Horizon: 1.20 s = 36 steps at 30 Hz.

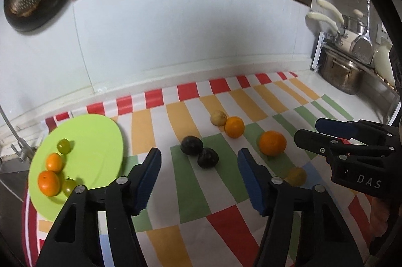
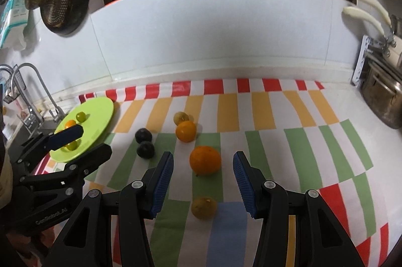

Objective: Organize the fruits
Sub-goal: 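Lower the left tool over a dark plum while the right tool approaches a large orange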

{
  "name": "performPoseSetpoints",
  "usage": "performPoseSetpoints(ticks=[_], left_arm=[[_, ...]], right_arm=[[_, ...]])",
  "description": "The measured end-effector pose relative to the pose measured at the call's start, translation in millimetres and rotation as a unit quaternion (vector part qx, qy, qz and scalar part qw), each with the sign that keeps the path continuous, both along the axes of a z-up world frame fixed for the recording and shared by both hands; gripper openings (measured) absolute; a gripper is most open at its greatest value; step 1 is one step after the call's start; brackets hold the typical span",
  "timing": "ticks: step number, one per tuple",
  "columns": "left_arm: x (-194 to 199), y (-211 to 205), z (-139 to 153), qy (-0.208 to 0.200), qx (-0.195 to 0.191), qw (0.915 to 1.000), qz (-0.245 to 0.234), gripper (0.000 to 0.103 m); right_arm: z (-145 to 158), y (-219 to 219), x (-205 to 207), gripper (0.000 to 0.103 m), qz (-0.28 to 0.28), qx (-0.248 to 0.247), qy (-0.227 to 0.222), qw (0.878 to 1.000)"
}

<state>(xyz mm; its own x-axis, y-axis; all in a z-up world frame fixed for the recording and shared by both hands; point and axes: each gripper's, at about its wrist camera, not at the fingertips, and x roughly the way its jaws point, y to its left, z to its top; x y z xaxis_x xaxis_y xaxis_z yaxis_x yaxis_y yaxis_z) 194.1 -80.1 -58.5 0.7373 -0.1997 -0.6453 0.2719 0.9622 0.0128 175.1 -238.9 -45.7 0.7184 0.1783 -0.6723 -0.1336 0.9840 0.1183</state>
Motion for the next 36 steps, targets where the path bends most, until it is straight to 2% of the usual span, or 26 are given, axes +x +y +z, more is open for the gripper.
performPoseSetpoints(ticks=[15,28,36], left_arm=[[37,-12,-35,0.063,-0.008,0.9979,-0.014,0.043],[56,-12,-52,0.107,-0.024,0.9939,-0.009,0.037],[57,-11,-55,0.114,-0.023,0.9932,-0.011,0.028]], right_arm=[[-43,0,25,0.050,-0.002,0.015,0.058,0.998],[-54,6,41,0.050,-0.002,0.019,0.077,0.997],[-60,7,49,0.050,0.003,0.017,0.084,0.996]])
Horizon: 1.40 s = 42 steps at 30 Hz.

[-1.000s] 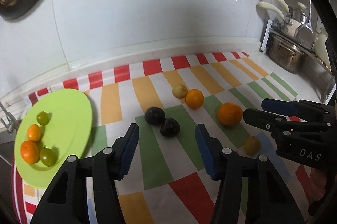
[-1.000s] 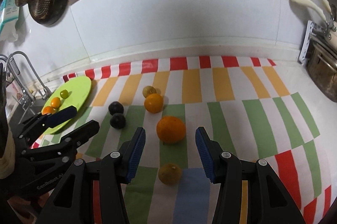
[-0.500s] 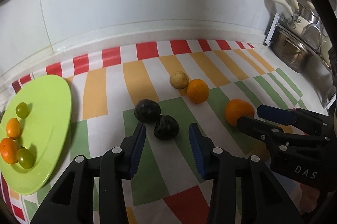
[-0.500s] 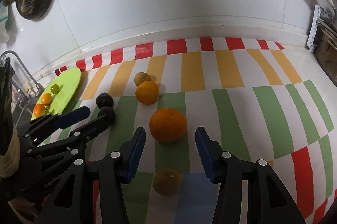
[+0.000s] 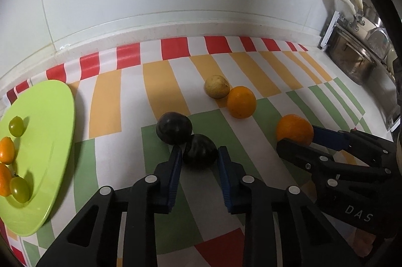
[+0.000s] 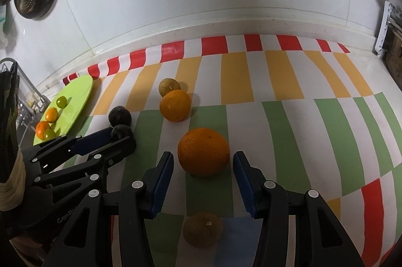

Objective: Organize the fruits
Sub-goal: 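Lower the left tool over a dark plum while the right tool approaches a large orange, then grasp the dark plum with the left tool while the right tool grasps the large orange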

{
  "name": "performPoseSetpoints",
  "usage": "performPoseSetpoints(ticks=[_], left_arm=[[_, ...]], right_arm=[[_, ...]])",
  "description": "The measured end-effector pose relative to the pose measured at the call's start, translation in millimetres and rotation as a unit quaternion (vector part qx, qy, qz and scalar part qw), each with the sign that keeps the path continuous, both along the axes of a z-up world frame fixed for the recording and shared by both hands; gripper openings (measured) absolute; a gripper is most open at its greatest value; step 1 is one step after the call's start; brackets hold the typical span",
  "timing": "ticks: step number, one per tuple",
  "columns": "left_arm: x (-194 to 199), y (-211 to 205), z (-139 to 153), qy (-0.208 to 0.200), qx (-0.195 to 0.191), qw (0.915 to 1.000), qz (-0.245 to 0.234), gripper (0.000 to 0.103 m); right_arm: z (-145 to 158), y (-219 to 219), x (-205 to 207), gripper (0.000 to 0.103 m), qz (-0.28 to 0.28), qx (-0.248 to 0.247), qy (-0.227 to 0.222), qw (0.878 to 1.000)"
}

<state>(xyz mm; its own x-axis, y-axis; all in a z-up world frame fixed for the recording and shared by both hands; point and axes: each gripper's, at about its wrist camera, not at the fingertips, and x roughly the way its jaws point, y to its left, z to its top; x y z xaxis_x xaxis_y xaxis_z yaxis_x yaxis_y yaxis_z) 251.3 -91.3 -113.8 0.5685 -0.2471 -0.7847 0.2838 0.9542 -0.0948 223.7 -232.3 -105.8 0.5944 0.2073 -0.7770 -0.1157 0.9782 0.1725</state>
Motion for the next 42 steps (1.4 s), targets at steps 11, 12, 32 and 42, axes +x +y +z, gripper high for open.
performPoseSetpoints(ticks=[11,12,32,42], left_arm=[[-8,3,7,-0.015,-0.005,0.9999,-0.003,0.027],[-9,4,8,-0.017,-0.007,0.9998,-0.003,0.027],[-49,39,59,-0.079,-0.015,0.9963,0.032,0.027],[-74,64,83,-0.110,-0.019,0.9922,0.055,0.027]], right_arm=[[8,2,-5,0.042,0.004,-0.003,-0.014,1.000],[10,2,-6,0.042,0.004,-0.004,-0.016,1.000],[53,32,-27,0.042,0.037,-0.002,-0.064,0.997],[78,60,-42,0.042,0.071,-0.007,-0.096,0.993]])
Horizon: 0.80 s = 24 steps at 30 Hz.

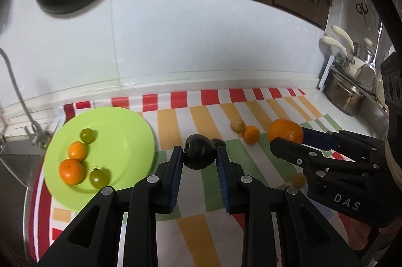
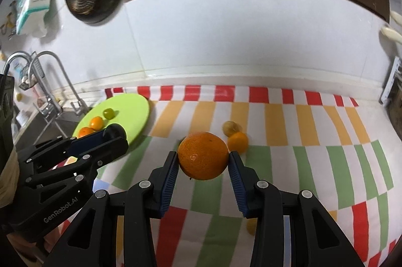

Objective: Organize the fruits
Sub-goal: 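Grasp the dark plum with the left tool while the right tool grasps the large orange, then carry the held plum and orange over the light-green plate with both tools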

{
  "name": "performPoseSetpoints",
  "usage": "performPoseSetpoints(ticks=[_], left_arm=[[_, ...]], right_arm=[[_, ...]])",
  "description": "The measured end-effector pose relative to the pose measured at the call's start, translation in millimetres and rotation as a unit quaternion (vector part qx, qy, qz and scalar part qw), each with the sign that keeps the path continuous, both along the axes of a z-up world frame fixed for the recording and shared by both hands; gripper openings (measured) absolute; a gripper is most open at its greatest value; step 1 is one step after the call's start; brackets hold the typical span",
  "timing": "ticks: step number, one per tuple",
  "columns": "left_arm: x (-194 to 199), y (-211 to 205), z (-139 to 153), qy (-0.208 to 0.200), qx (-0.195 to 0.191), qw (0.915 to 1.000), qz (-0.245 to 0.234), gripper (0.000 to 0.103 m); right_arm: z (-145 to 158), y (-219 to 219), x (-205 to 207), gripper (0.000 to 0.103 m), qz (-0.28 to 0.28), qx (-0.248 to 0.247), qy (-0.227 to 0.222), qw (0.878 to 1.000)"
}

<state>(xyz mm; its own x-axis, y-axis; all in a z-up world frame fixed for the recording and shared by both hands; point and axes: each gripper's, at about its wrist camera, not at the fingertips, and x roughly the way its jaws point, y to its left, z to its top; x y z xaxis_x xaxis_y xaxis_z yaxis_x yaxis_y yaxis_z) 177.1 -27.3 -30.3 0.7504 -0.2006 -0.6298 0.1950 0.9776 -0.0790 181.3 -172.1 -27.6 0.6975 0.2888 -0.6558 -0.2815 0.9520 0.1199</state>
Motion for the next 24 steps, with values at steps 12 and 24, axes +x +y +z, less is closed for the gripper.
performPoseSetpoints(ticks=[12,24], left_arm=[[-27,29,20,-0.028,-0.004,0.9988,0.040,0.027],[-57,55,37,-0.050,0.010,0.9956,0.079,0.027]], right_arm=[[24,29,-19,0.042,0.040,-0.002,-0.034,0.999],[40,61,-36,0.042,0.072,-0.002,-0.057,0.996]])
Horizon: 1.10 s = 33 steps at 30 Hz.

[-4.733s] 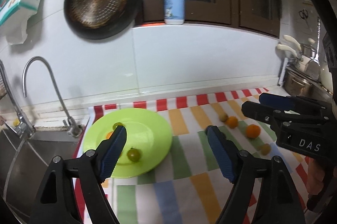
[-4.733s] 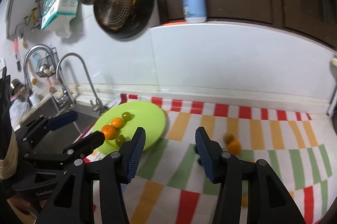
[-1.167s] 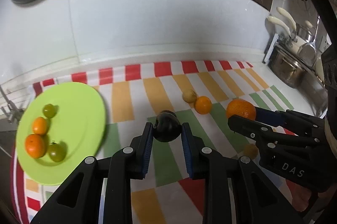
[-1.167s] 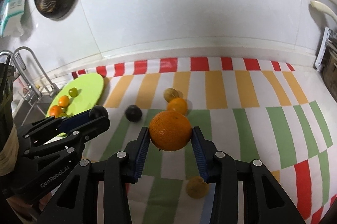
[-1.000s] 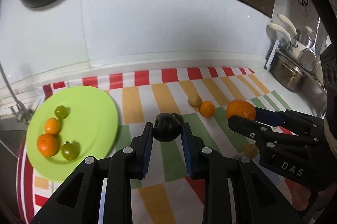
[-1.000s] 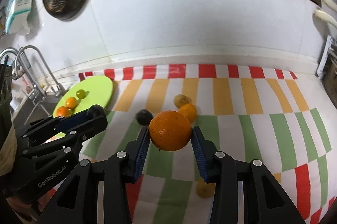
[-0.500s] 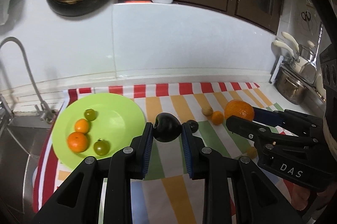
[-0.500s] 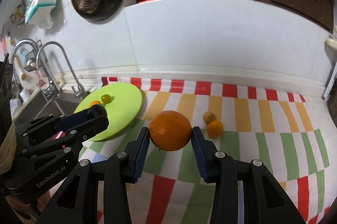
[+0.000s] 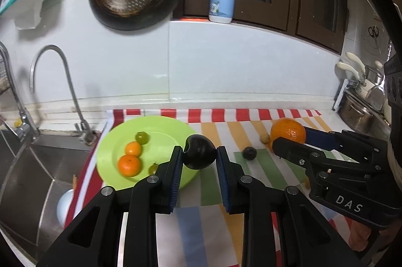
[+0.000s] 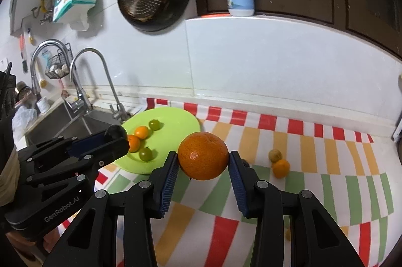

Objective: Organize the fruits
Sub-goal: 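Carry the held plum and orange over the light-green plate with both tools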

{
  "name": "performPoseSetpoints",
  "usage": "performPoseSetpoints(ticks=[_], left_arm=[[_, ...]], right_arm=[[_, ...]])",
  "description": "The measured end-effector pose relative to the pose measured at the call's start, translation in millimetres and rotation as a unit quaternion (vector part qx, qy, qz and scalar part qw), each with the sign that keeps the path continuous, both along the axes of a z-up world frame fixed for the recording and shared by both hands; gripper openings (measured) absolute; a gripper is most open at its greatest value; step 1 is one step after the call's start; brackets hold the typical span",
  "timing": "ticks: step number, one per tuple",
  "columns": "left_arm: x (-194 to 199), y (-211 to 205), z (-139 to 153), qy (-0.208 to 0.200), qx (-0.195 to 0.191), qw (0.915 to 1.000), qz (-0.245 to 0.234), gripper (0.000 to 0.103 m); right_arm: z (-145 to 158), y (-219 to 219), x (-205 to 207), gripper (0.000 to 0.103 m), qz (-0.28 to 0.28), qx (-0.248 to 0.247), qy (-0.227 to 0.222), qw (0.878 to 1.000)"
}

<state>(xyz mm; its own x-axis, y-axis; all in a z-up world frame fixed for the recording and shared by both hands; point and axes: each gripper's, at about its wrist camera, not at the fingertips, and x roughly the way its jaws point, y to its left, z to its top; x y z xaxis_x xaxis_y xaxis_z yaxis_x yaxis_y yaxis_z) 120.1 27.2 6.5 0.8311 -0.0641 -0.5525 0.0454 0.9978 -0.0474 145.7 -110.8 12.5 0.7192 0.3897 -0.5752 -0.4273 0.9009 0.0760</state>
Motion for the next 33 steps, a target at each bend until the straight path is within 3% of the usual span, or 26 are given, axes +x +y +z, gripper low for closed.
performPoseSetpoints(ticks=[15,33], left_arm=[[-9,31,8,-0.002,0.010,0.9996,0.025,0.027],[47,62,-24,0.019,0.029,0.9992,0.021,0.027]], right_arm=[[9,35,-4,0.042,0.037,0.010,-0.009,0.999],[-14,77,54,0.042,0.062,-0.004,0.020,0.998]])
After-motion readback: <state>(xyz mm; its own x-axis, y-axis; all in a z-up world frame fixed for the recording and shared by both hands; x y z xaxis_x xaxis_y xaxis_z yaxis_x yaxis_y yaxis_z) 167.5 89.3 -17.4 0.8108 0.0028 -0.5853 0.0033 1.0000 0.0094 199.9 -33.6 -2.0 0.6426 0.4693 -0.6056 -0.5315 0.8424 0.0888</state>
